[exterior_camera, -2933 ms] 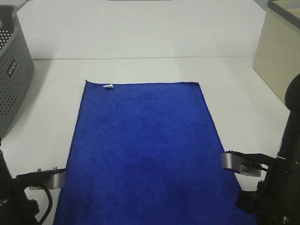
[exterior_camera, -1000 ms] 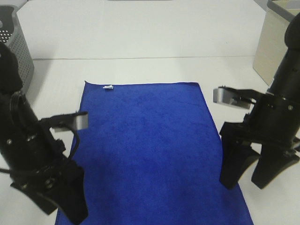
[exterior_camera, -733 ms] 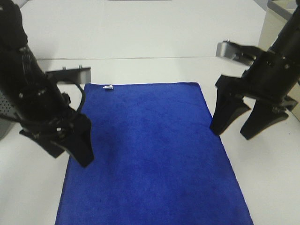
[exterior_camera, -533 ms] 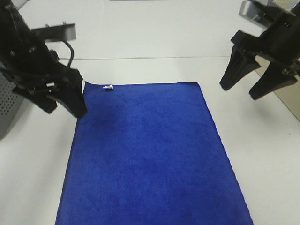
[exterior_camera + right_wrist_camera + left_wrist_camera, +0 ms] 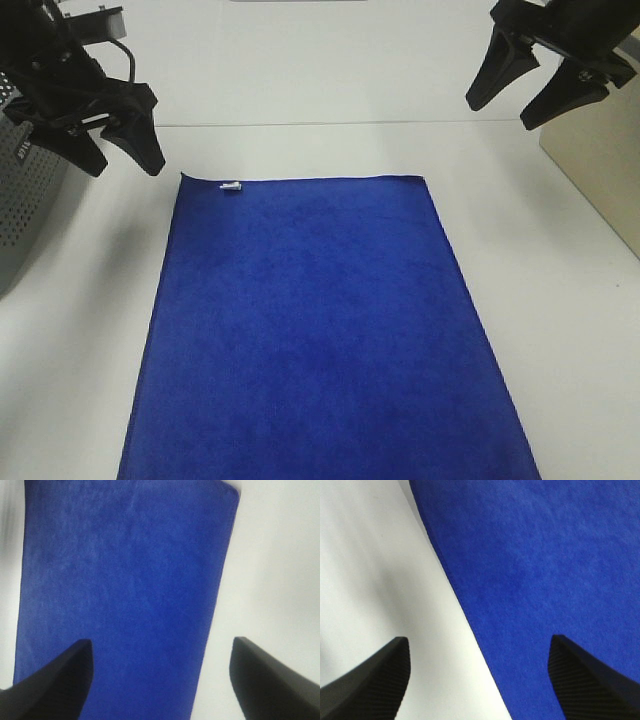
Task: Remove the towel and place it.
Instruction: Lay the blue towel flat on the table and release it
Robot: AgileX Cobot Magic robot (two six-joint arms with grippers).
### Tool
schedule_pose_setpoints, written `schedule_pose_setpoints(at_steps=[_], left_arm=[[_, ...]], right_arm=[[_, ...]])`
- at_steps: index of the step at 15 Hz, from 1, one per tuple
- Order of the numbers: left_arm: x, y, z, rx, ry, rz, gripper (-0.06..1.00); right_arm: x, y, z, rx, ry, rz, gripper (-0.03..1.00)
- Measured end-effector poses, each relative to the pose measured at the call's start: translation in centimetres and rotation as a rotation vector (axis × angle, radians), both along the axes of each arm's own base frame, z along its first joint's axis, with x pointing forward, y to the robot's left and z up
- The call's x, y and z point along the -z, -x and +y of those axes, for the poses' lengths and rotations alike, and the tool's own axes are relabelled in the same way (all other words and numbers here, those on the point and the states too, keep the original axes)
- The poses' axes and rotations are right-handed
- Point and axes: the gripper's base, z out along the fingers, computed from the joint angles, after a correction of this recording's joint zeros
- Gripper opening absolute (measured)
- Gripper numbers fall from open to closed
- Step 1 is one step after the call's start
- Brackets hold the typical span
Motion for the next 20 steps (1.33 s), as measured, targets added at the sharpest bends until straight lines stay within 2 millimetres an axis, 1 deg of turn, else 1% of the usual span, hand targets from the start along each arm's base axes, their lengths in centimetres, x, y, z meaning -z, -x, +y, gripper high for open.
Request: schedule_pose_setpoints(at_steps=[4, 6, 7, 10, 12, 13, 14, 15, 16, 17, 20], left_arm=[[2.7, -4.3, -0.4, 0.0, 0.005, -0.006, 0.72], [4.6, -6.3, -0.3, 0.0, 0.014, 0.033, 0.72], [5.3, -7.3, 0.0, -0.008, 0.018, 0.049, 0.72], [6.7, -10.1, 1.0, -0.064, 0.032, 0.01, 0.72], [7.3, -10.9, 1.6, -0.094, 0.048, 0.002, 0.72], [8.3, -11.0, 2.1, -0.112, 0.053, 0.023, 0.72], [8.3, -11.0, 2.1, -0.112, 0.053, 0.023, 0.72], [8.7, -11.1, 2.4, -0.119, 0.054, 0.031, 0.72], [9.3, -11.1, 2.5, -0.124, 0.057, 0.046, 0.72], [9.7, -11.1, 2.6, -0.125, 0.056, 0.053, 0.72], [11.0, -11.1, 2.5, -0.127, 0.062, 0.078, 0.72]], right_arm=[[3.4, -3.9, -0.1, -0.006, 0.016, 0.018, 0.74], [5.1, -5.5, -0.1, -0.007, 0.023, 0.022, 0.74], [5.7, -6.1, -0.1, -0.007, 0.023, 0.021, 0.74], [8.4, -7.7, -0.1, -0.008, 0.024, 0.041, 0.74], [9.6, -8.6, -0.1, -0.008, 0.024, 0.042, 0.74], [10.7, -9.3, -0.1, -0.008, 0.024, 0.04, 0.74], [10.7, -9.3, -0.1, -0.008, 0.024, 0.04, 0.74], [11.2, -9.6, -0.1, -0.008, 0.024, 0.038, 0.74], [12.4, -9.9, -0.1, -0.008, 0.023, 0.057, 0.74], [13.1, -9.9, -0.1, -0.008, 0.023, 0.07, 0.74], [14.3, -10.0, -0.1, -0.009, 0.024, 0.092, 0.74]])
